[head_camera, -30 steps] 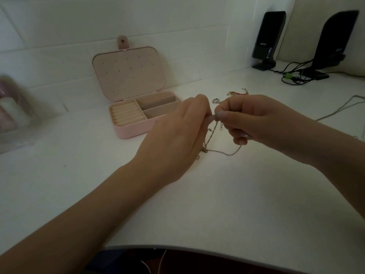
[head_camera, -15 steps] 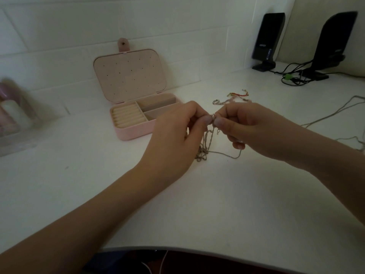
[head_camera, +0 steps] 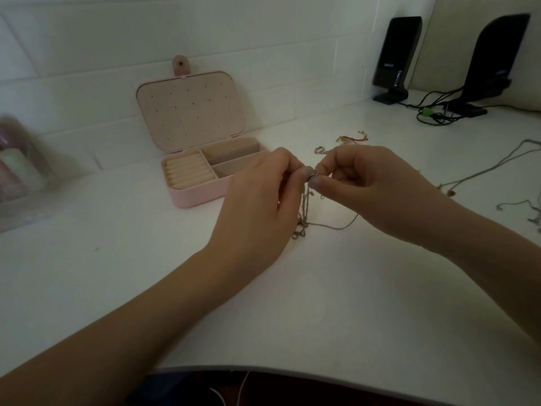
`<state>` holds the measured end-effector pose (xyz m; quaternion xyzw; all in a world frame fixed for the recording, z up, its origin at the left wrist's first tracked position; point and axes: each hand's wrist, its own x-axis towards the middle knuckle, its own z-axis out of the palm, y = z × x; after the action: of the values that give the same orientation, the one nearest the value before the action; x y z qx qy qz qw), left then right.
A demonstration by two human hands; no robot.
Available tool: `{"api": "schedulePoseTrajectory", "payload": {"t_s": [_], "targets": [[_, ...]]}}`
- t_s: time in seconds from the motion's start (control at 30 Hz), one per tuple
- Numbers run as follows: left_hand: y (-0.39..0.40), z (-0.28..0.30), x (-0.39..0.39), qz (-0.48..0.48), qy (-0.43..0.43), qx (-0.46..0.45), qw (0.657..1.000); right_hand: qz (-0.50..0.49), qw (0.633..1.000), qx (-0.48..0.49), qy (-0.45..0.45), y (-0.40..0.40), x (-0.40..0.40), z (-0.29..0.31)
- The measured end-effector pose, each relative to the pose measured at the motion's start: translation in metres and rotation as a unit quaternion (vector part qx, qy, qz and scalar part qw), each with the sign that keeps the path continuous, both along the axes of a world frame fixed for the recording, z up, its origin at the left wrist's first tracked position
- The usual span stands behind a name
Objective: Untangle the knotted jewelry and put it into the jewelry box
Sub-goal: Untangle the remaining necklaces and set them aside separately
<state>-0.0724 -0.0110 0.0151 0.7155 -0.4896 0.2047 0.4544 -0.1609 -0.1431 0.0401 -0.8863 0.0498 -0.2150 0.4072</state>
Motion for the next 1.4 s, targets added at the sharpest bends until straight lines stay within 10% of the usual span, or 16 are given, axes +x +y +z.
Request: {"api": "schedulePoseTrajectory", "payload": {"t_s": [0.77, 0.93, 1.4], "targets": [[0.003, 0.005, -0.001, -0.022, 0.046, 0.028, 0.998, 0.012, 0.992, 0.113, -0.052, 0.009, 0.002, -0.008], [0.001, 0.008, -0.003, -0.071, 0.269, -0.029, 0.960, -0.003, 0.996, 0.049, -0.079, 0.006, 0.002, -0.011], [0.003, 0.008, -0.006, -0.071, 0.157, -0.060, 0.983, -0.108, 0.957, -0.170, -0.209, 0.003, 0.001, -0.017]]}}
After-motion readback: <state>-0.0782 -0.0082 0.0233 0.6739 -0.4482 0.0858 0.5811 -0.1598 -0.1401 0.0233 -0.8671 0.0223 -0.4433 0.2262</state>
